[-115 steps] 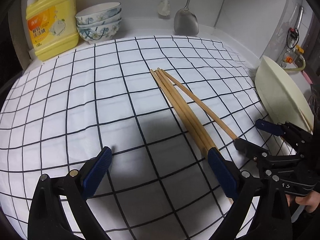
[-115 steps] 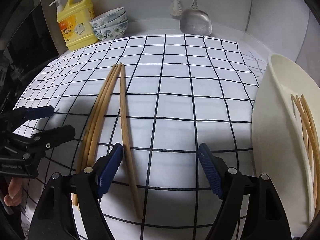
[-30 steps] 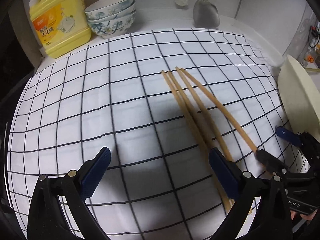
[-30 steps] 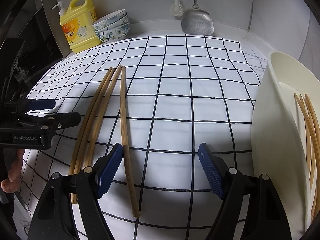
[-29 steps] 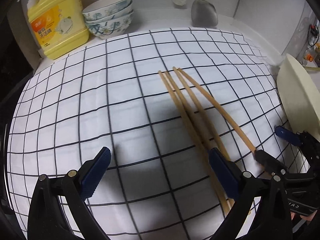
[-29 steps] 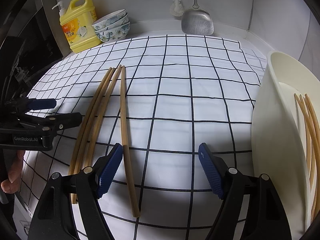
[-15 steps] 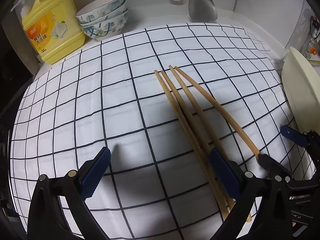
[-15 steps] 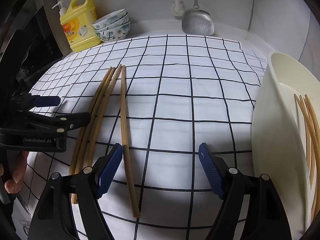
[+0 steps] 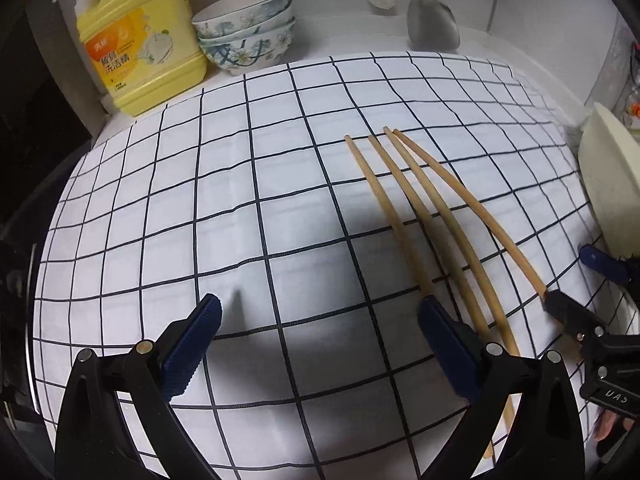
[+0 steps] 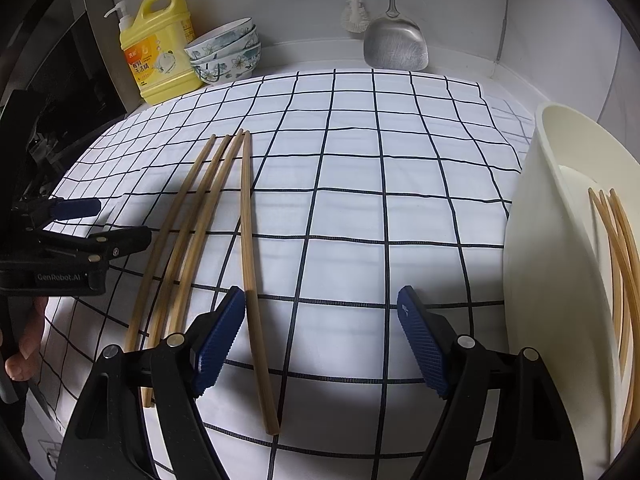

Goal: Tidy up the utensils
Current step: 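Lower both open tools onto single chopsticks at the row's edge, then close the left tool on one chopstick while the right tool grasps another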

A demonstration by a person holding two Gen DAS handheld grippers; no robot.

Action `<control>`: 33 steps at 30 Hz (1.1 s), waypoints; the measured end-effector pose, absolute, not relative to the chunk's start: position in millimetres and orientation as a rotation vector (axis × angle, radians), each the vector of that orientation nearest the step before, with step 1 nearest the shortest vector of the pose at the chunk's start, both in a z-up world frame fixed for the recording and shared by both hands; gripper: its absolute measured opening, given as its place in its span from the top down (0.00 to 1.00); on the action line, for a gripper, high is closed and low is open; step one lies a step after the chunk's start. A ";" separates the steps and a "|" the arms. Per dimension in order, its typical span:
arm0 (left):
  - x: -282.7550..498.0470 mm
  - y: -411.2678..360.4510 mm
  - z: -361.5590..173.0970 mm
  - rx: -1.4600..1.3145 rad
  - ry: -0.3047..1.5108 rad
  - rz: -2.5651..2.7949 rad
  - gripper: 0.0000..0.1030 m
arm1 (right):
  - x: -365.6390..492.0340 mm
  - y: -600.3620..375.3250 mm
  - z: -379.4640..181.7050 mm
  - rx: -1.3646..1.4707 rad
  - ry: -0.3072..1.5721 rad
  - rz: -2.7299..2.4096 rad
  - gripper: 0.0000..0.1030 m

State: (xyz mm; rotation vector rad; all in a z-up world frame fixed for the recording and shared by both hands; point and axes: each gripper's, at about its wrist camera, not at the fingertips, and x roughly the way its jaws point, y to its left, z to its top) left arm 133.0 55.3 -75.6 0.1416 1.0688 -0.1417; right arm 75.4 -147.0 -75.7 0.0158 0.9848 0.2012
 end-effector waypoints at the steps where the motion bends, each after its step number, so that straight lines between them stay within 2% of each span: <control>1: 132.8 55.8 -74.2 0.131 1.066 -0.146 0.06 | 75.5 -146.9 -75.7 0.016 0.985 0.201 0.27; 10: 130.5 34.3 -80.9 0.180 1.077 -0.159 0.05 | 76.0 -146.3 -75.8 0.012 0.985 0.203 0.27; 20: 119.4 36.9 -81.8 0.189 0.994 -0.144 0.07 | 75.9 -131.6 -78.7 -0.078 0.972 0.195 0.27; 23: 115.5 39.9 -82.1 0.149 0.981 -0.169 0.15 | 74.8 -126.8 -78.2 -0.087 0.971 0.213 0.29; 25: 112.9 39.4 -81.3 0.139 0.970 -0.178 0.24 | 73.5 -125.1 -77.7 -0.091 0.965 0.225 0.33; 27: 109.5 36.8 -79.8 0.146 0.952 -0.181 0.32 | 72.3 -122.4 -76.7 -0.100 0.962 0.237 0.42; 32: 104.4 32.8 -78.4 0.145 0.927 -0.206 0.49 | 69.8 -116.4 -76.0 -0.117 0.948 0.253 0.52; 33: 103.2 31.7 -78.0 0.148 0.922 -0.214 0.57 | 69.1 -115.8 -75.8 -0.118 0.947 0.256 0.55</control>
